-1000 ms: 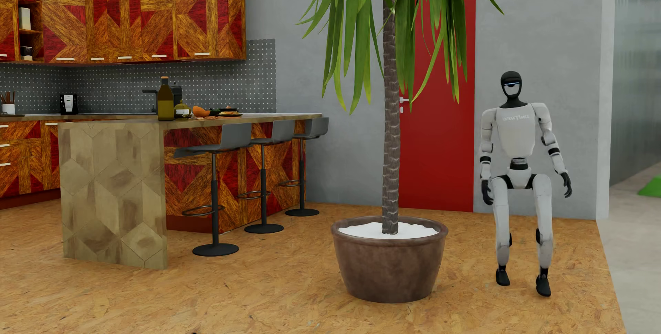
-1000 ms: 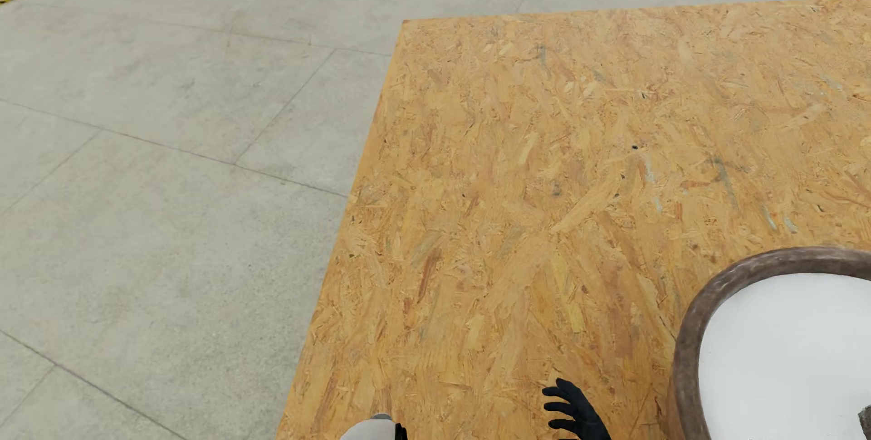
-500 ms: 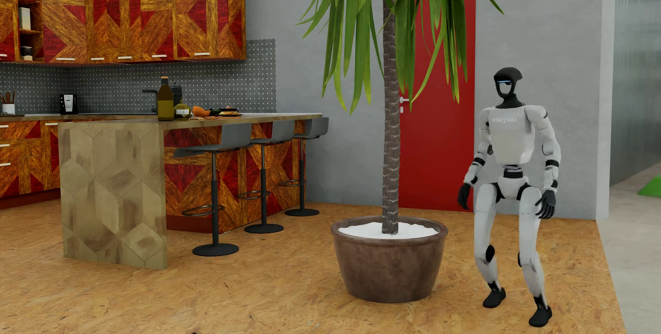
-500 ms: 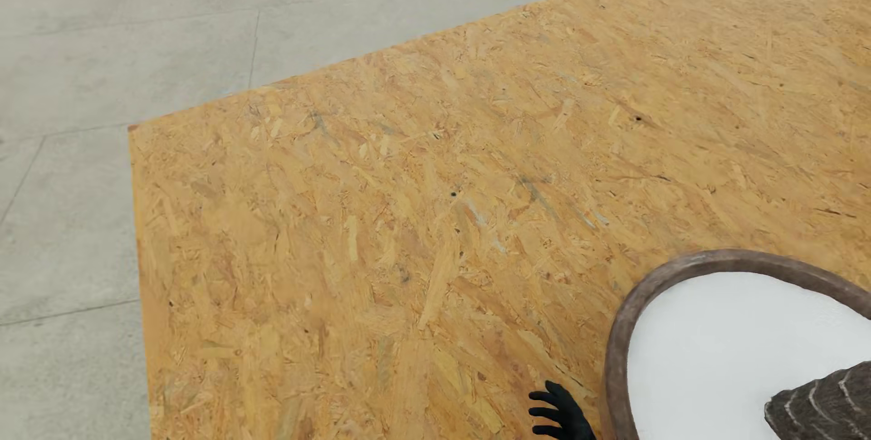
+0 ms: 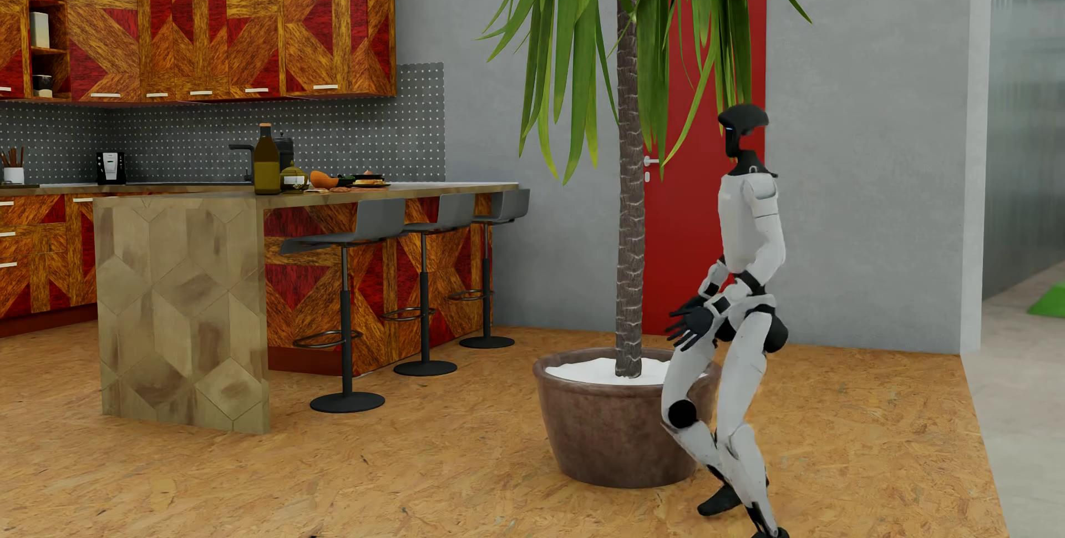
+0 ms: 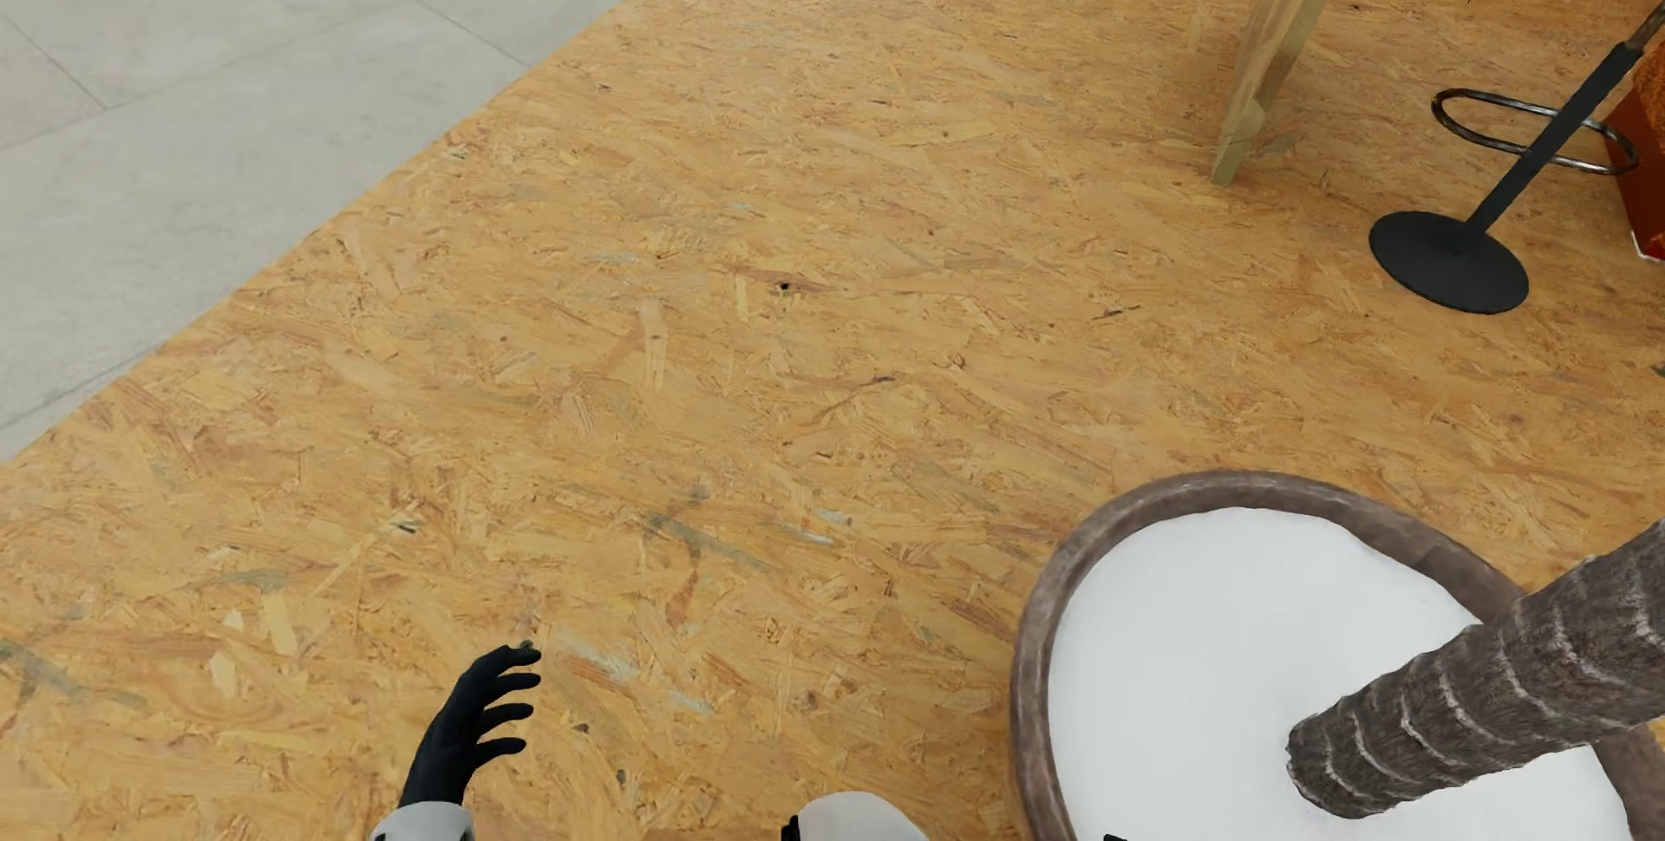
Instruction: Walk around the plant
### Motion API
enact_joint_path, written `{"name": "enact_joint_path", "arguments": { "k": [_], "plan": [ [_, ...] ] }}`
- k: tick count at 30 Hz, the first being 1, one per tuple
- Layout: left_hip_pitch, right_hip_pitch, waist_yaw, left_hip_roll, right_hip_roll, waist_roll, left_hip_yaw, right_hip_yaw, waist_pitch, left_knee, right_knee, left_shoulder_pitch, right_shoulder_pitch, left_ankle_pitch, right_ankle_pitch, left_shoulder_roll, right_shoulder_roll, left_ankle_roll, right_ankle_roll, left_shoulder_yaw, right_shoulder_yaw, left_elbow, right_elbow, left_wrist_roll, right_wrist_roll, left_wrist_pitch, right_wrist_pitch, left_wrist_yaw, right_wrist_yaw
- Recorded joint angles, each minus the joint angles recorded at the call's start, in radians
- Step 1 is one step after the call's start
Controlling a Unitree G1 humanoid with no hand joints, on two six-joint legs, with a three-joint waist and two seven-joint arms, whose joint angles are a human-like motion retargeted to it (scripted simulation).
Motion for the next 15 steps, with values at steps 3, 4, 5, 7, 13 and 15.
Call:
{"name": "enact_joint_path", "arguments": {
  "k": [3,4,5,7,13,15],
  "plan": [
    [-0.022,0.069,0.102,0.022,0.022,0.029,-0.095,0.018,0.001,0.3,-0.252,-0.074,0.014,0.05,-0.036,-0.056,-0.03,-0.052,-0.005,-0.084,0.101,0.011,0.098,0.031,-0.037,0.086,-0.045,-0.069,-0.067],
    [-0.075,0.126,0.142,-0.01,0.054,0.075,-0.175,0.037,0.013,0.393,-0.289,-0.03,0.008,0.124,-0.051,-0.072,-0.026,-0.058,0.001,-0.016,0.105,0.051,0.109,0.064,-0.023,0.091,-0.072,-0.097,-0.103],
    [-0.123,0.165,0.181,-0.038,0.075,0.114,-0.211,0.063,0.003,0.343,-0.327,0.053,0.021,0.024,-0.065,-0.047,-0.001,-0.065,0.009,0.038,0.065,0.036,0.051,0.096,-0.004,0.11,-0.093,-0.127,-0.132],
    [-0.13,0.268,0.2,-0.026,0.114,0.188,-0.207,0.129,0.011,0.076,-0.383,0.149,-0.058,-0.102,-0.108,-0.018,0.032,-0.078,0.028,0.069,0.052,0.08,-0.01,0.132,0.005,0.142,-0.115,-0.166,-0.147],
    [0.158,0.112,0.015,0.022,-0.013,-0.003,-0.008,-0.01,-0.013,0.028,-0.246,-0.111,0.073,-0.091,-0.076,-0.042,-0.006,-0.081,0.003,-0.034,0.053,-0.052,0.013,-0.001,0.033,0.095,0.0,-0.017,0.008],
    [-0.031,0.194,0.065,-0.014,0.042,0.032,-0.168,0.028,-0.005,0.38,-0.275,-0.107,0.097,0.084,-0.164,-0.092,-0.052,-0.105,-0.016,-0.045,0.121,0.05,0.142,-0.001,0.001,-0.027,0.027,-0.036,-0.09]
  ]
}}
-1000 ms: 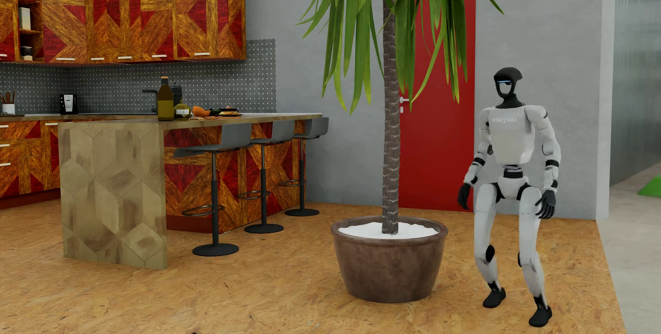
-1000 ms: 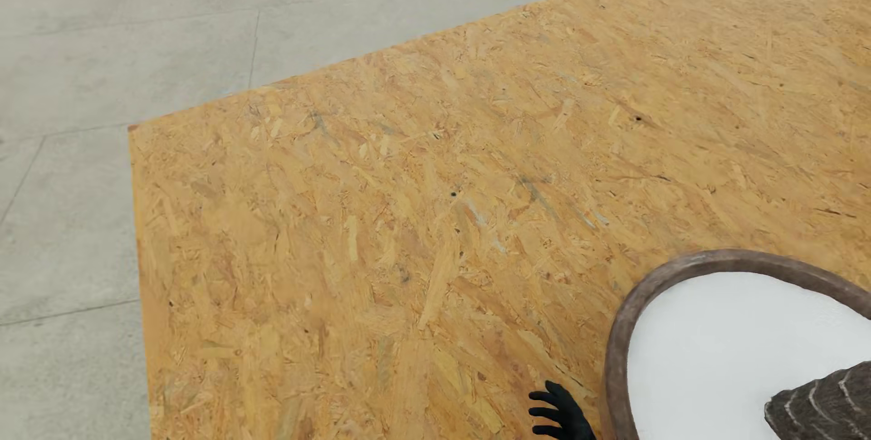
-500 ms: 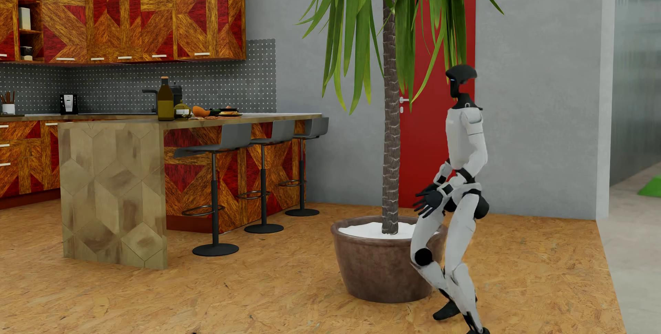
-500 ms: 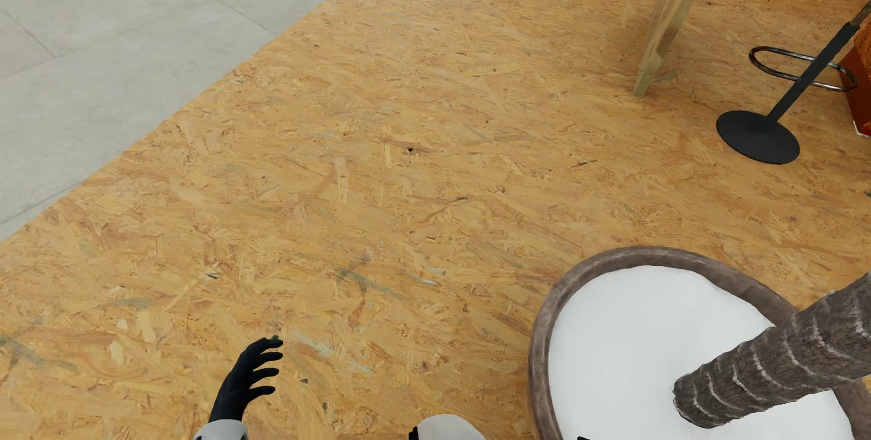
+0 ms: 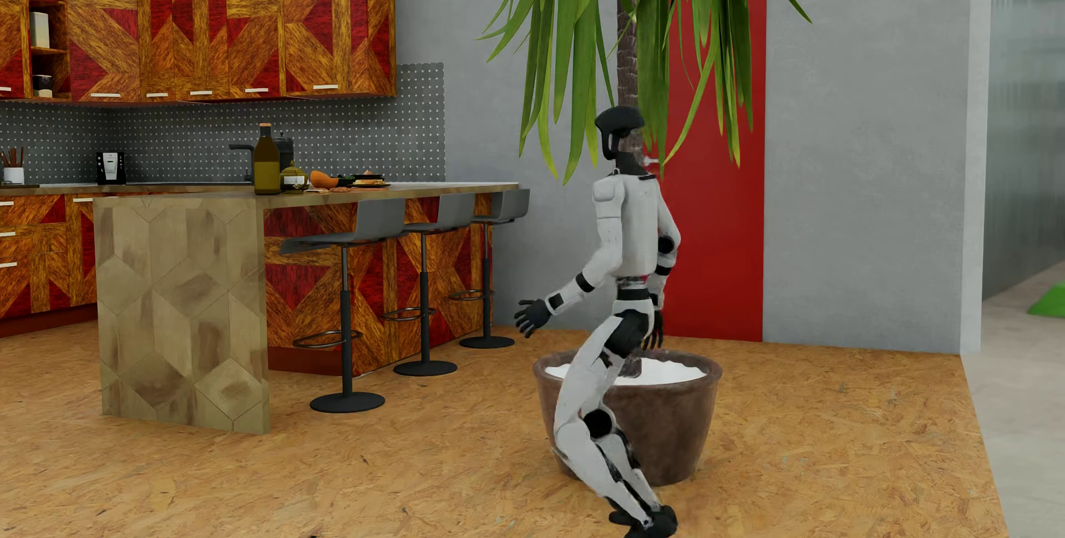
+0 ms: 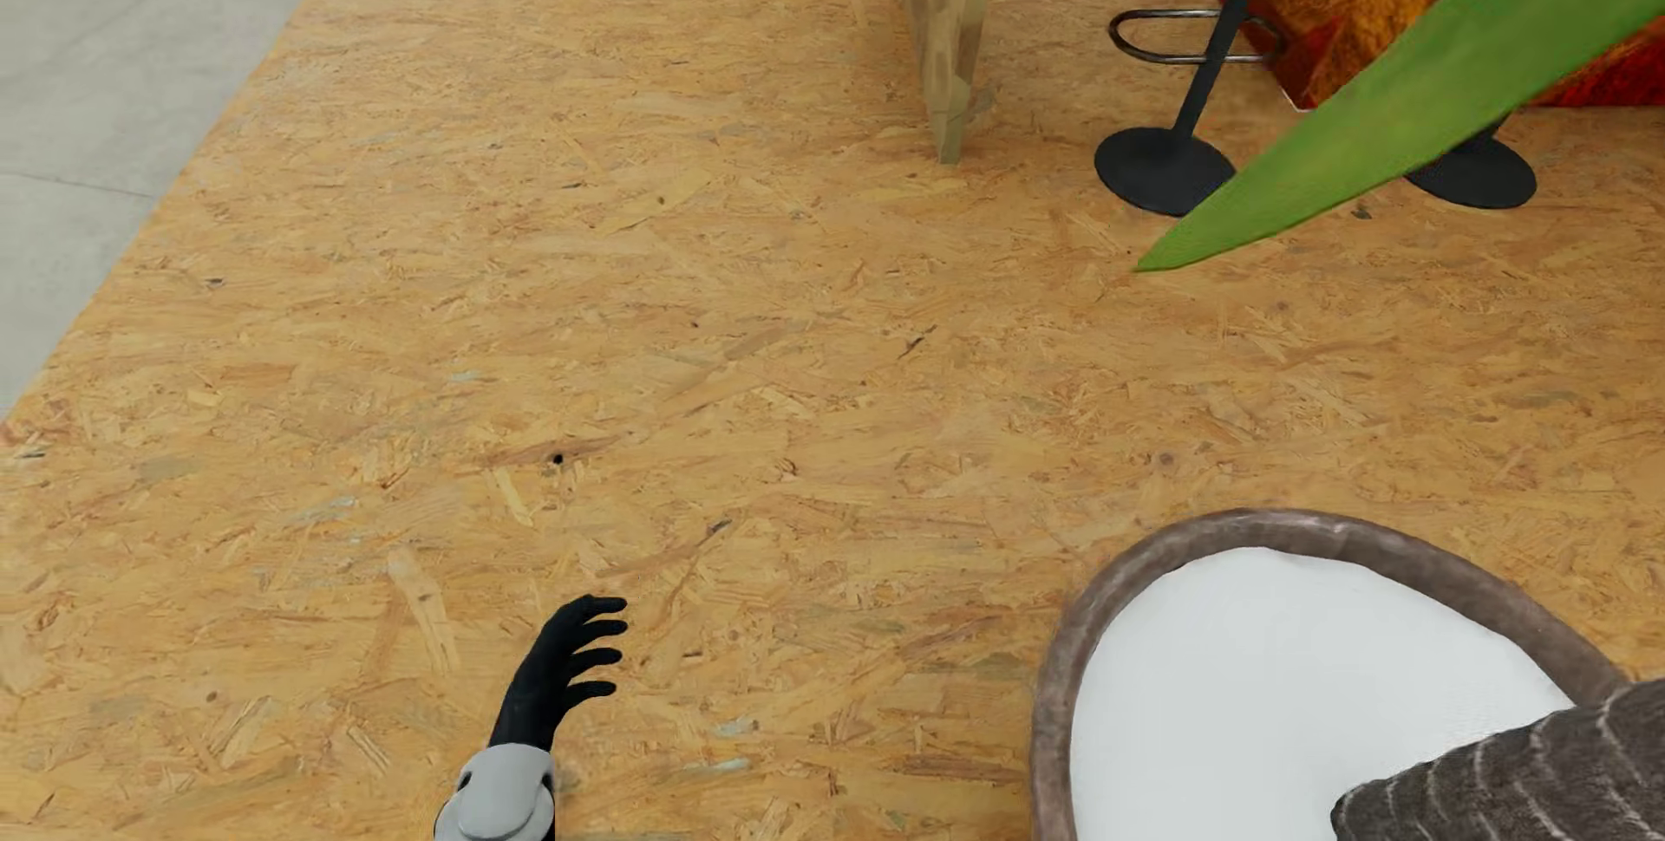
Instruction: Walk around the plant
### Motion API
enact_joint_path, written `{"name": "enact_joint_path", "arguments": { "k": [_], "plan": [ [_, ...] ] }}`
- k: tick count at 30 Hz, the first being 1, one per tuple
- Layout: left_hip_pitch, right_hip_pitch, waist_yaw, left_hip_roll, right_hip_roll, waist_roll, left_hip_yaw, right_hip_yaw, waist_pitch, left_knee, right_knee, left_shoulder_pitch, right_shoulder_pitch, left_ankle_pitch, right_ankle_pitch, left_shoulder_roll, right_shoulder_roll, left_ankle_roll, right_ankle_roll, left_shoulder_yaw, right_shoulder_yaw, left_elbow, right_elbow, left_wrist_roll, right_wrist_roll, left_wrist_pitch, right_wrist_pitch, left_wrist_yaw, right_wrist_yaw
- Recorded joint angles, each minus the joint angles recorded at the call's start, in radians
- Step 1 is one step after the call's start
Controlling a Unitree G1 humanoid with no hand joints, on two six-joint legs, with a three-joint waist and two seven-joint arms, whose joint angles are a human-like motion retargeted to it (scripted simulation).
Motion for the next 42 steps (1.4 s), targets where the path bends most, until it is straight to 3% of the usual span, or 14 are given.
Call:
{"name": "enact_joint_path", "arguments": {
  "k": [4,5,6,10,11,17,19,23,28,29,32,35,38,42],
  "plan": [
    [-0.18,0.094,0.082,-0.023,0.069,0.1,0.003,0.089,0.043,-0.262,0.138,0.212,-0.136,-0.037,-0.04,0.145,0.1,0.022,-0.029,0.096,-0.091,0.067,-0.156,0.058,0.006,0.016,0.011,-0.082,-0.116],
    [-0.141,0.026,0.041,-0.018,0.045,0.078,0.041,0.079,0.044,-0.25,0.306,0.199,-0.193,-0.09,0.121,0.173,0.098,0.129,-0.066,0.09,-0.059,0.074,-0.079,0.049,0.017,0.046,-0.02,-0.064,-0.082],
    [-0.07,-0.044,0.015,-0.006,0.016,0.047,0.084,0.059,0.046,-0.292,0.38,0.157,-0.182,-0.116,0.27,0.16,0.089,0.085,-0.058,0.099,-0.079,0.043,-0.078,0.035,0.038,0.07,-0.045,-0.026,-0.024],
    [0.112,-0.167,-0.084,0.036,-0.046,-0.047,0.133,-0.006,0.024,-0.232,0.008,-0.037,-0.034,-0.092,0.155,0.045,0.053,0.021,-0.007,0.019,-0.064,-0.069,-0.112,0.0,-0.03,0.037,-0.089,0.042,0.058],
    [0.016,-0.125,-0.038,0.021,-0.013,-0.017,0.045,0.003,0.028,-0.014,0.006,-0.059,-0.043,0.101,0.114,0.03,0.009,0.013,-0.008,-0.038,0.006,-0.019,-0.013,0.025,-0.058,0.007,-0.106,0.018,0.032],
    [-0.183,0.102,0.155,-0.076,0.118,0.186,0.045,0.124,0.036,-0.34,0.096,0.253,-0.244,0.044,0.046,0.114,0.082,0.039,-0.028,0.105,-0.046,0.079,-0.156,0.112,0.003,0.075,-0.124,-0.121,-0.035],
    [-0.079,-0.036,0.089,-0.05,0.015,0.098,0.148,0.028,0.052,-0.324,0.324,0.191,-0.243,-0.065,0.263,0.146,0.094,0.208,-0.009,0.104,-0.074,0.061,-0.107,0.051,0.028,0.065,-0.121,-0.045,0.04],
    [0.038,-0.146,-0.041,0.021,-0.058,-0.023,0.179,0.006,0.015,-0.154,0.016,-0.035,-0.055,-0.128,0.138,0.028,-0.005,0.102,0.048,0.0,-0.044,-0.058,-0.057,0.01,-0.028,0.07,-0.057,0.058,0.057],
    [-0.131,0.063,0.123,-0.044,0.059,0.098,-0.014,0.102,-0.002,-0.3,-0.029,0.232,-0.155,-0.06,0.02,0.11,0.131,0.043,0.05,0.085,-0.081,0.078,-0.178,0.099,0.026,0.017,-0.047,-0.119,-0.065],
    [-0.074,0.015,0.088,-0.042,0.028,0.055,0.047,0.077,0.008,-0.297,0.128,0.207,-0.176,-0.109,0.077,0.159,0.144,0.167,-0.024,0.08,-0.025,0.108,-0.145,0.089,0.029,0.063,-0.092,-0.125,-0.017],
    [0.151,-0.099,-0.073,-0.013,0.017,-0.022,0.16,-0.04,0.023,-0.411,0.245,0.084,-0.08,-0.193,0.111,0.119,0.05,0.119,0.03,0.068,-0.099,-0.03,-0.125,0.015,0.079,0.146,-0.142,-0.032,0.141],
    [0.165,-0.144,-0.091,-0.032,-0.028,-0.068,0.12,-0.012,0.005,-0.16,-0.012,-0.097,-0.008,-0.116,0.165,0.012,0.03,0.057,-0.011,0.022,-0.021,-0.016,-0.095,-0.022,0.054,0.035,-0.098,0.018,0.054],
    [-0.107,-0.021,0.095,-0.086,0.058,0.086,-0.037,0.028,0.014,-0.018,-0.046,0.126,-0.067,-0.094,0.061,0.038,0.033,0.017,-0.007,0.038,-0.057,0.041,-0.074,0.062,0.043,-0.024,-0.042,-0.086,-0.065],
    [-0.152,0.08,0.144,-0.053,0.087,0.176,0.019,0.117,0.033,-0.311,0.091,0.267,-0.263,-0.032,0.033,0.131,0.087,0.016,0.013,0.121,-0.066,0.089,-0.173,0.105,-0.006,0.129,-0.061,-0.144,-0.002]
  ]
}}
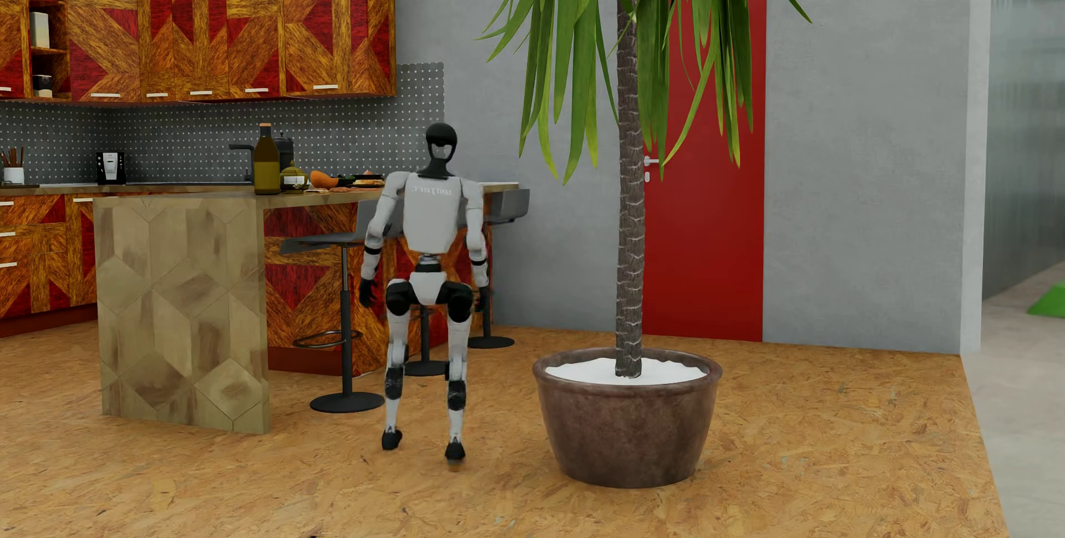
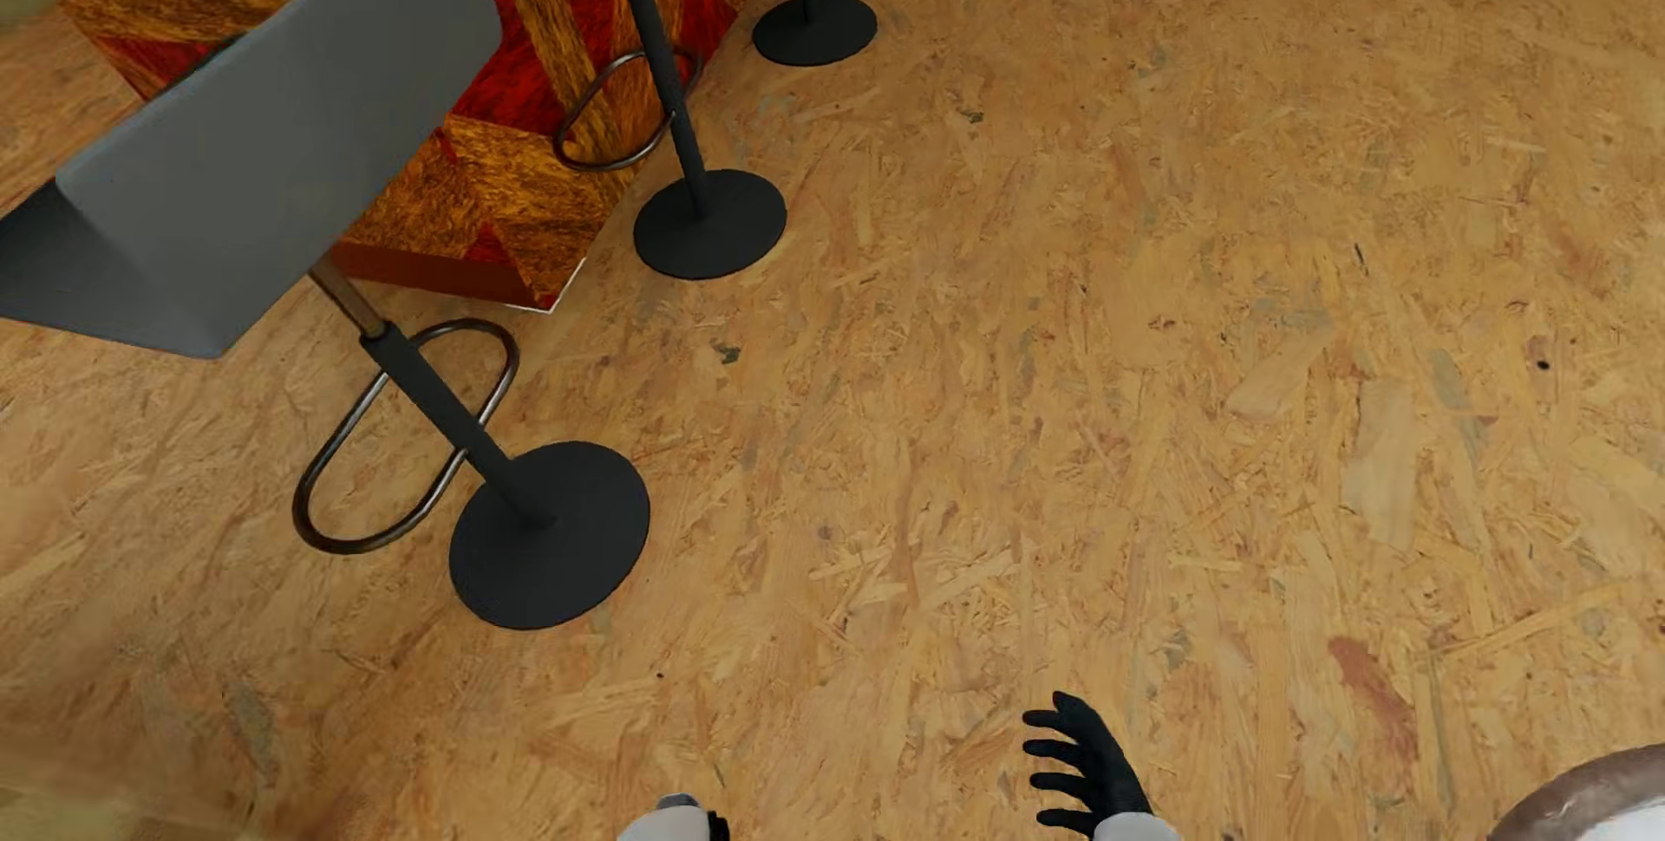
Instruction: Walk around the plant
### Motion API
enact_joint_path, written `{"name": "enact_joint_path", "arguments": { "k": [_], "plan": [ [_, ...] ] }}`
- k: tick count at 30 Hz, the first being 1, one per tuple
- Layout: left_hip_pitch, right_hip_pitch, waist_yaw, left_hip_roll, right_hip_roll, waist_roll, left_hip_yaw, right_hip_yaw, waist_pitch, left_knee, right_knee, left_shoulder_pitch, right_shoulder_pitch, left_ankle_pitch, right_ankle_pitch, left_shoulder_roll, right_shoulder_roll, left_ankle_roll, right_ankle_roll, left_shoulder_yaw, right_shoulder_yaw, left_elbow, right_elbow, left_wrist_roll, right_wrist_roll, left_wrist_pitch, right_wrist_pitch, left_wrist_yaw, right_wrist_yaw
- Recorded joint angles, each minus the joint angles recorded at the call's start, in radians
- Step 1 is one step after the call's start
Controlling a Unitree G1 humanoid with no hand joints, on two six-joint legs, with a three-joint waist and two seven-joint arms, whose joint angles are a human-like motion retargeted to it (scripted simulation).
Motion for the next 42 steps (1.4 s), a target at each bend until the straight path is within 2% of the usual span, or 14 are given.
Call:
{"name": "enact_joint_path", "arguments": {
  "k": [2,5,10,12,13,19,22,23,24,28,30,33,38,42],
  "plan": [
    [0.124,-0.116,-0.074,0.018,-0.1,-0.094,0.093,-0.116,0.04,-0.011,0.158,-0.122,0.09,-0.095,0.133,0.014,-0.004,0.107,-0.025,-0.006,-0.008,-0.073,0.053,-0.067,-0.004,0.006,-0.067,0.082,0.109],
    [0.224,-0.184,-0.231,0.067,-0.106,-0.212,0.125,-0.135,0.02,0.119,-0.056,-0.306,0.263,-0.128,0.031,-0.1,-0.068,0.047,-0.024,-0.093,0.003,-0.133,0.046,-0.103,-0.022,-0.064,-0.054,0.215,0.093],
    [-0.031,-0.006,-0.056,0.006,0.025,-0.088,-0.021,-0.048,0.004,0.069,-0.008,-0.104,0.14,-0.033,-0.038,-0.042,0.0,-0.028,-0.015,-0.045,0.023,-0.061,0.004,0.006,0.073,-0.16,0.074,0.07,-0.104],
    [0.081,-0.149,-0.105,0.011,-0.033,-0.136,0.057,-0.091,-0.003,0.063,0.283,-0.109,0.097,-0.129,0.206,0.05,0.002,0.155,-0.016,-0.007,0.018,0.012,0.056,-0.011,0.112,-0.122,0.044,0.06,-0.03],
    [0.159,-0.201,-0.133,0.026,-0.073,-0.154,0.101,-0.128,-0.009,0.021,0.276,-0.108,0.097,-0.159,0.222,0.019,-0.016,0.107,-0.015,-0.017,0.019,-0.046,0.059,-0.043,0.116,-0.065,0.031,0.085,0.02],
    [0.093,-0.115,0.008,-0.073,-0.091,-0.12,-0.024,-0.145,0.061,0.114,-0.018,-0.225,0.116,-0.067,0.083,-0.058,-0.054,0.051,0.013,-0.048,0.088,-0.066,0.072,-0.119,-0.062,-0.076,0.011,0.074,0.028],
    [0.138,-0.275,0.048,-0.107,-0.078,-0.081,0.009,-0.083,0.096,-0.037,0.198,-0.128,0.095,-0.057,0.344,0.001,-0.022,0.219,0.075,0.049,0.02,-0.035,0.012,-0.046,-0.129,-0.009,-0.02,0.043,-0.021],
    [0.152,-0.309,0.04,-0.099,-0.106,-0.094,0.032,-0.038,0.109,0.017,0.025,-0.119,0.094,-0.046,0.261,-0.024,-0.008,0.18,-0.06,0.025,-0.029,-0.081,0.013,-0.034,-0.146,0.023,-0.046,0.055,-0.001],
    [0.104,-0.287,0.043,-0.093,-0.143,-0.087,0.028,-0.027,0.096,0.14,-0.131,-0.151,0.092,0.011,0.221,-0.077,-0.028,0.116,0.067,-0.023,-0.008,-0.076,0.069,-0.024,-0.167,0.041,-0.076,0.063,0.02],
    [0.007,-0.148,0.112,-0.087,-0.102,-0.028,0.002,-0.073,0.064,0.093,-0.19,-0.184,0.103,-0.131,0.188,-0.066,-0.023,-0.023,0.042,0.005,0.036,-0.089,0.042,-0.057,-0.077,0.013,-0.162,-0.006,0.047],
    [0.041,-0.218,0.068,-0.057,-0.07,0.001,0.022,-0.098,0.05,-0.132,0.017,-0.176,0.118,0.089,0.326,-0.031,-0.02,-0.008,0.041,0.015,0.038,-0.032,-0.062,-0.07,-0.022,-0.072,-0.172,-0.03,0.058],
    [0.07,-0.285,0.048,-0.076,-0.108,-0.128,0.062,-0.035,-0.015,-0.145,-0.068,-0.158,0.116,0.148,0.233,-0.05,-0.055,0.27,0.078,-0.039,0.008,-0.096,0.046,-0.107,-0.003,-0.112,-0.131,0.036,0.108],
    [0.084,-0.207,0.063,-0.071,-0.119,-0.138,0.005,-0.067,-0.037,-0.127,-0.239,-0.099,0.095,0.033,0.317,-0.033,-0.033,0.08,0.081,-0.015,-0.011,-0.076,0.044,-0.002,0.009,0.014,0.017,-0.018,0.092],
    [0.138,-0.183,0.076,-0.087,-0.12,-0.11,0.004,-0.068,-0.008,-0.235,-0.241,-0.096,0.087,0.165,0.224,-0.02,-0.045,0.191,0.001,-0.032,-0.002,-0.066,0.048,-0.069,0.027,0.017,-0.053,-0.053,0.102]
  ]
}}
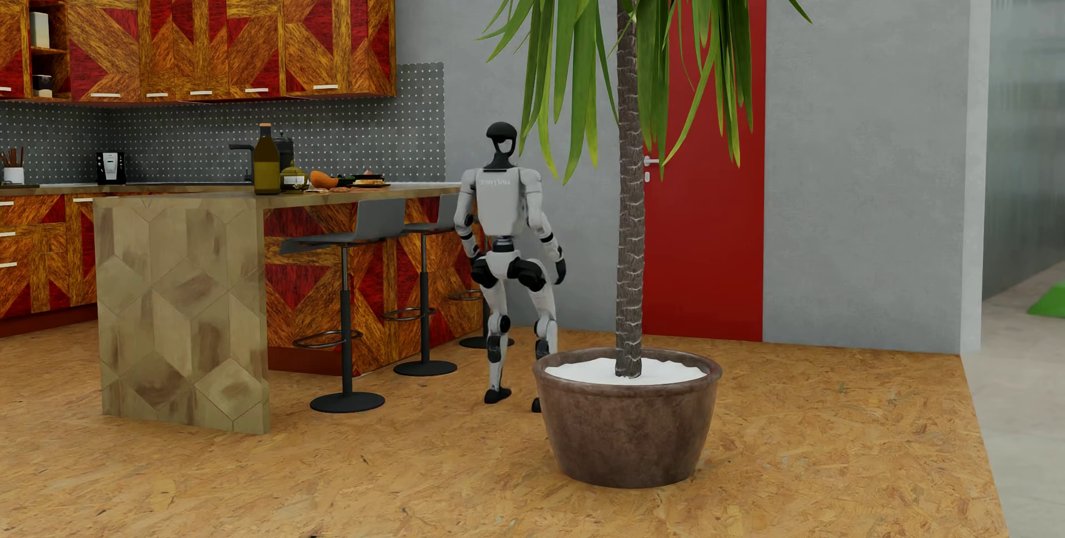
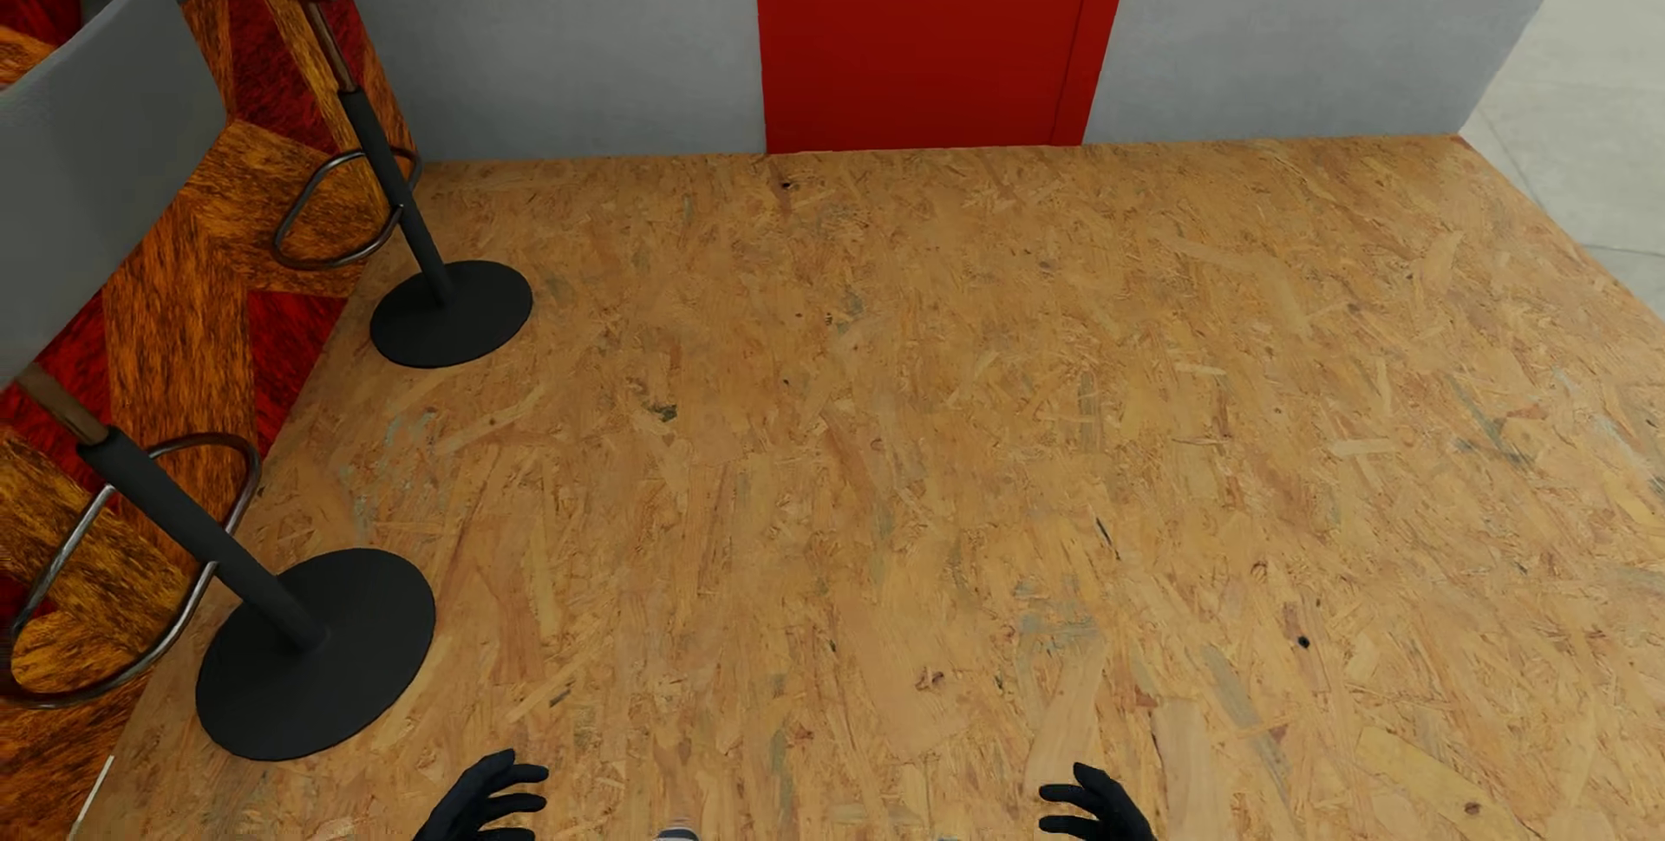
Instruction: Walk around the plant
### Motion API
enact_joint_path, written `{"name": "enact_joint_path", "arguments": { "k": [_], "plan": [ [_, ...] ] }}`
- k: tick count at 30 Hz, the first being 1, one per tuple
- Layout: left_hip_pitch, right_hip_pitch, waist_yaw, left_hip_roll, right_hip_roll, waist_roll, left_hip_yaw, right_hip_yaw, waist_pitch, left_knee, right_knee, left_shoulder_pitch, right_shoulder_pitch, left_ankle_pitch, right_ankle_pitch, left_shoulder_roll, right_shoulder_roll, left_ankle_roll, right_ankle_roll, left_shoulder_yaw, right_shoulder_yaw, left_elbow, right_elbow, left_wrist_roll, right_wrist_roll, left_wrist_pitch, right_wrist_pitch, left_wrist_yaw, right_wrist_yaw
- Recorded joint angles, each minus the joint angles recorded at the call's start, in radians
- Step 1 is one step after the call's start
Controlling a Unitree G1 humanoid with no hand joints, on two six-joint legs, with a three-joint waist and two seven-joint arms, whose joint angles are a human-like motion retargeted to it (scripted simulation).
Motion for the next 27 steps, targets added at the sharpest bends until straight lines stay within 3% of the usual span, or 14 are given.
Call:
{"name": "enact_joint_path", "arguments": {
  "k": [1,2,3,5,8,11,15,18,20,21,22,23,24,27],
  "plan": [
    [0.005,-0.001,0.02,0.003,-0.001,-0.011,0.003,0.004,0.002,-0.007,0.015,0.009,0.021,0.004,-0.04,0.005,-0.009,-0.049,0.003,-0.005,-0.004,-0.027,-0.017,-0.021,-0.007,-0.002,-0.025,0.012,-0.003],
    [-0.003,0.012,0.027,0.01,-0.009,-0.006,-0.001,-0.003,0.004,0.025,-0.008,0.016,0.016,-0.065,0.001,-0.027,-0.036,-0.072,0.147,0.013,-0.017,-0.036,0.012,-0.037,-0.023,-0.001,-0.042,0.031,-0.005],
    [-0.017,0.022,0.02,0.01,-0.011,-0.007,0.0,-0.011,-0.002,0.058,-0.043,-0.003,0.01,-0.15,0.082,-0.063,-0.031,-0.072,0.077,0.019,-0.033,-0.02,0.015,-0.042,-0.042,0.009,-0.041,0.043,-0.017],
    [-0.037,0.015,0.027,0.02,0.009,0.016,-0.016,-0.003,-0.025,0.182,-0.067,-0.037,0.044,-0.285,0.138,-0.062,-0.007,-0.068,0.084,0.003,-0.037,-0.042,0.022,-0.034,-0.06,0.025,-0.042,0.023,-0.042],
    [0.006,0.023,-0.034,0.035,0.017,0.049,-0.012,-0.012,-0.033,0.106,-0.061,-0.04,0.078,-0.124,0.098,-0.011,0.011,-0.049,0.081,0.008,-0.002,-0.02,0.007,0.003,-0.028,-0.044,-0.023,-0.034,-0.015],
    [0.045,0.004,-0.008,0.007,0.001,-0.01,-0.006,0.003,-0.038,0.017,-0.003,-0.019,0.076,-0.025,-0.062,-0.008,0.014,-0.034,0.011,-0.004,0.012,-0.025,0.014,0.01,-0.015,-0.051,0.003,-0.034,-0.008],
    [-0.01,0.021,-0.002,0.005,-0.01,-0.019,-0.025,-0.02,-0.032,0.111,-0.101,-0.008,0.053,-0.281,0.096,-0.04,0.028,-0.04,0.109,0.013,-0.044,-0.017,-0.021,-0.026,0.007,0.044,0.013,0.004,-0.004],
    [0.012,-0.004,-0.047,0.023,0.004,-0.018,-0.003,-0.001,-0.014,0.031,-0.058,-0.035,0.093,-0.092,-0.017,-0.001,0.045,-0.083,0.056,0.015,-0.009,-0.008,-0.019,-0.033,-0.047,-0.008,-0.002,-0.036,0.034],
    [0.004,-0.024,-0.044,0.004,0.012,-0.043,-0.005,0.035,-0.025,-0.012,0.099,-0.041,0.104,-0.017,-0.157,0.013,0.016,0.002,-0.007,-0.001,0.01,0.008,-0.029,-0.009,-0.032,-0.058,0.004,-0.027,0.008],
    [-0.017,0.007,-0.015,-0.003,0.001,-0.057,-0.011,0.041,-0.035,-0.012,0.16,-0.023,0.096,-0.024,-0.193,0.007,0.001,0.013,0.048,-0.001,0.001,0.011,-0.029,-0.005,-0.018,-0.061,0.017,-0.007,-0.014],
    [-0.045,0.06,0.032,-0.005,-0.012,-0.075,-0.014,0.045,-0.041,-0.003,0.184,-0.009,0.08,-0.062,-0.233,0.014,-0.018,-0.021,0.097,-0.005,-0.009,0.018,-0.032,-0.007,-0.003,-0.049,0.032,0.017,-0.038],
    [-0.085,0.121,0.098,0.016,-0.03,-0.073,-0.003,0.036,-0.037,0.037,0.106,0.009,0.068,-0.156,-0.21,-0.025,-0.056,-0.072,0.233,0.018,-0.013,0.006,-0.015,-0.01,0.01,-0.013,0.035,0.045,-0.061],
    [-0.128,0.116,0.153,0.021,-0.031,-0.044,-0.015,0.007,-0.046,0.162,0.067,0.043,0.079,-0.262,-0.094,-0.056,-0.063,-0.112,0.129,0.017,-0.063,-0.005,0.013,-0.013,0.002,0.019,0.028,0.069,-0.078],
    [-0.061,0.097,0.121,0.037,-0.027,0.043,-0.024,0.0,-0.092,0.342,0.004,0.069,0.097,-0.32,-0.036,-0.008,0.002,-0.188,0.129,0.06,-0.042,0.005,-0.022,-0.009,-0.087,0.078,0.002,0.078,-0.083]
  ]
}}
